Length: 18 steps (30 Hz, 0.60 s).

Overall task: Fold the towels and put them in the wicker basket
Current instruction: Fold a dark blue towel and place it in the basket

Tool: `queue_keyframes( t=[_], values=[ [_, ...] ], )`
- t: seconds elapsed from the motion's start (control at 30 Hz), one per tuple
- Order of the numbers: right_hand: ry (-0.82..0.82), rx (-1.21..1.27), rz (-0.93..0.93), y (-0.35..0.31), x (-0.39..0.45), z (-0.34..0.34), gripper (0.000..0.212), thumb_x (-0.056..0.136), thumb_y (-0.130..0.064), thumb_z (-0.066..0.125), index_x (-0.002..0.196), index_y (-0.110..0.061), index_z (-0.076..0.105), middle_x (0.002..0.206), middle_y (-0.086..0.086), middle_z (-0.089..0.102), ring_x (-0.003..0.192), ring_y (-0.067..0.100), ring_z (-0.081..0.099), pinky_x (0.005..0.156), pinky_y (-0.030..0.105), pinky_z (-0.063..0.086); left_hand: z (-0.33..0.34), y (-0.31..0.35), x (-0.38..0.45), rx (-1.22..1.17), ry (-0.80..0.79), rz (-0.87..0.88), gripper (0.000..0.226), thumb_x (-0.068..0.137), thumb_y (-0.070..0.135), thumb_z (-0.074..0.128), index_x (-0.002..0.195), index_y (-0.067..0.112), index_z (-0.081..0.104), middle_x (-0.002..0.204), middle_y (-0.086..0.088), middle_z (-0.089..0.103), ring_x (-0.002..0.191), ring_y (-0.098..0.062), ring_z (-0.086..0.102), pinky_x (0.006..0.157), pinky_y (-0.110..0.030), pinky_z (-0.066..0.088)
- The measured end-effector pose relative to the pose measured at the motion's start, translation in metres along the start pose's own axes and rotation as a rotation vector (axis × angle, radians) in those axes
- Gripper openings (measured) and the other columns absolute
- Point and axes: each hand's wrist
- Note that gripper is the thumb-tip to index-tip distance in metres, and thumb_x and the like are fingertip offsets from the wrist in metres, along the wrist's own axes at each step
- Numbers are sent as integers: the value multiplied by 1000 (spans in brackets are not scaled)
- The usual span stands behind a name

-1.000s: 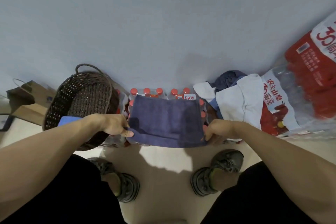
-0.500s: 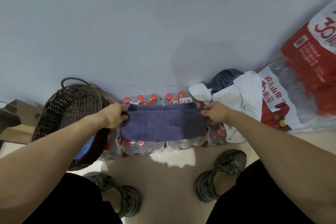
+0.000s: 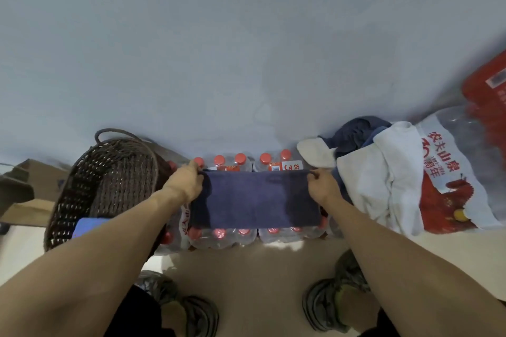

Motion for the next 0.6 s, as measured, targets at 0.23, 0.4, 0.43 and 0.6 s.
queue_keyframes(
  t=[0.23,0.4,0.43,0.6],
  values=[
    [164,-55,-7,-1,-4,14,32,97,-26,55,103,4,65,101,24,71,98,40,66,79,36,50,5,-8,9,107,26,157,45,90,20,61,133,17,48,134,-7,48,121,-32,50,100,-43,42],
    [65,-203,50,-8,-9,6,54,89,-51,60,119,-7,65,119,21,65,112,39,61,92,42,49,10,-5,7,-85,15,87,41,84,16,65,124,15,53,118,-10,63,110,-30,58,99,-39,47],
    [17,-238,109,-9,-9,5,57,88,-55,58,125,-11,61,125,19,62,117,39,57,99,46,47,9,-5,7,-117,14,68,41,83,17,66,123,14,55,113,-11,65,107,-30,60,98,-38,48],
    [-116,-251,241,-19,-4,0,59,85,-48,56,135,-17,53,141,17,49,127,40,47,107,51,38,9,-6,10,-204,-49,44,28,84,18,72,111,13,70,98,-6,71,94,-24,67,85,-30,53]
  ],
)
Point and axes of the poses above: each hand's wrist, its own x-axis towards the middle knuckle, its own z-axis out of the palm, y = z × x
